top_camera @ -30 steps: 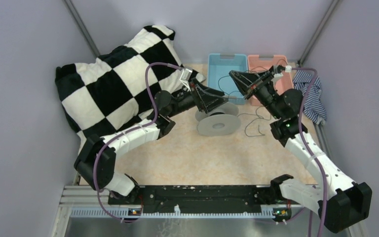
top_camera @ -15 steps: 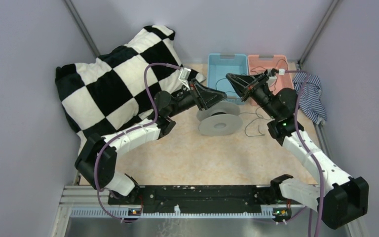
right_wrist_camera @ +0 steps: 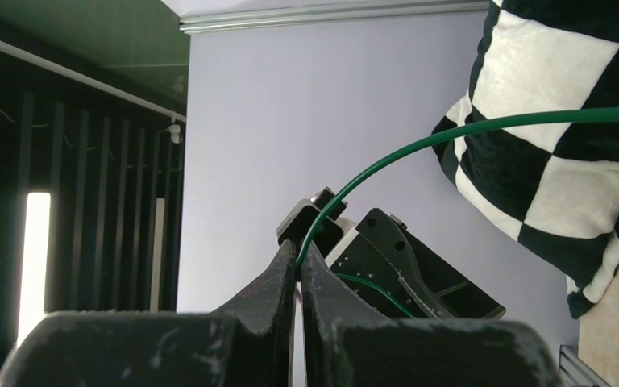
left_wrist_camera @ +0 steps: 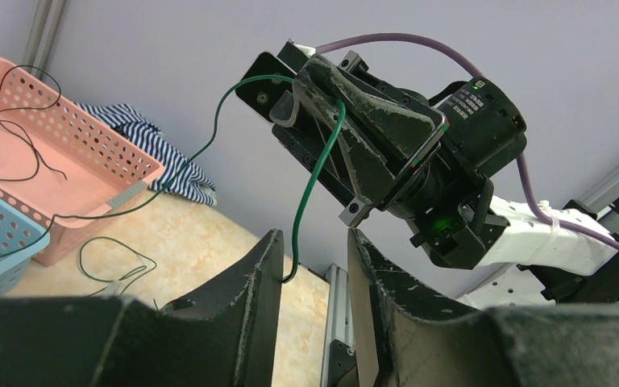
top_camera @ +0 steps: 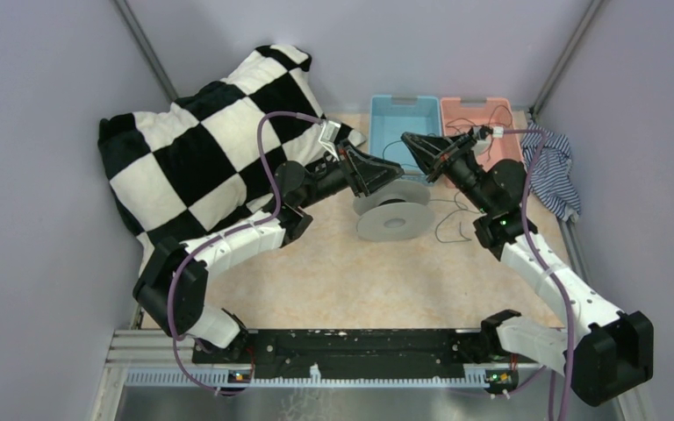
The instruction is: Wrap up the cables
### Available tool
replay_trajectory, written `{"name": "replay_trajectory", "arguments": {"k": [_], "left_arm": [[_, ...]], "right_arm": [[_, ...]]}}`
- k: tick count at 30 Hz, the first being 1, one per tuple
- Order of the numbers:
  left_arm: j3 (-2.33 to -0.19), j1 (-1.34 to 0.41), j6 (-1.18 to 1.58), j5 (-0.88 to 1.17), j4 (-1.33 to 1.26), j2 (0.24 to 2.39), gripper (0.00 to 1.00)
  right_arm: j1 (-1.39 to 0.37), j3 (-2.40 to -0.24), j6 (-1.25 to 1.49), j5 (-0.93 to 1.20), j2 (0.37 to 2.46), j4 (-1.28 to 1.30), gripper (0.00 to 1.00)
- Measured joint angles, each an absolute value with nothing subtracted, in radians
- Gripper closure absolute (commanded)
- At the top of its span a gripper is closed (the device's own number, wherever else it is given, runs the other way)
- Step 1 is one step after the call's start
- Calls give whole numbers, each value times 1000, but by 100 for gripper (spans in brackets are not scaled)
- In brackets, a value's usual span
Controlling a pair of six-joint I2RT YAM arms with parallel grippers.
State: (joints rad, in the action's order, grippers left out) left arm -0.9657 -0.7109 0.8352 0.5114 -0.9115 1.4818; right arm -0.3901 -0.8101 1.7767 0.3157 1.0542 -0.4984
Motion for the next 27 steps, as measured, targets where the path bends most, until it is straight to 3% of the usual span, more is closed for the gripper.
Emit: {"name": "replay_trajectory", "arguments": {"k": [3,16,18,23,27], "left_arm": [[-965,-711,836,512,-912,1482,66],[-934,-711,838,512,-913,1482,64],[-928,-711,838,511,-914,1481,69],[-903,-711,836,503,-913,1474,90],[-899,-711,838,492,-914,1468,61]], "right_arm": [[-390,-802,1781,311,1054,-509,100],[-390,-779,1792,299,1042,-510,100],[-390,-779,1792,296,1036,-510,100],[-390,-779,1791,294,1024,-509,100],[-390,-779,1791,294,1021,-509,100]]}}
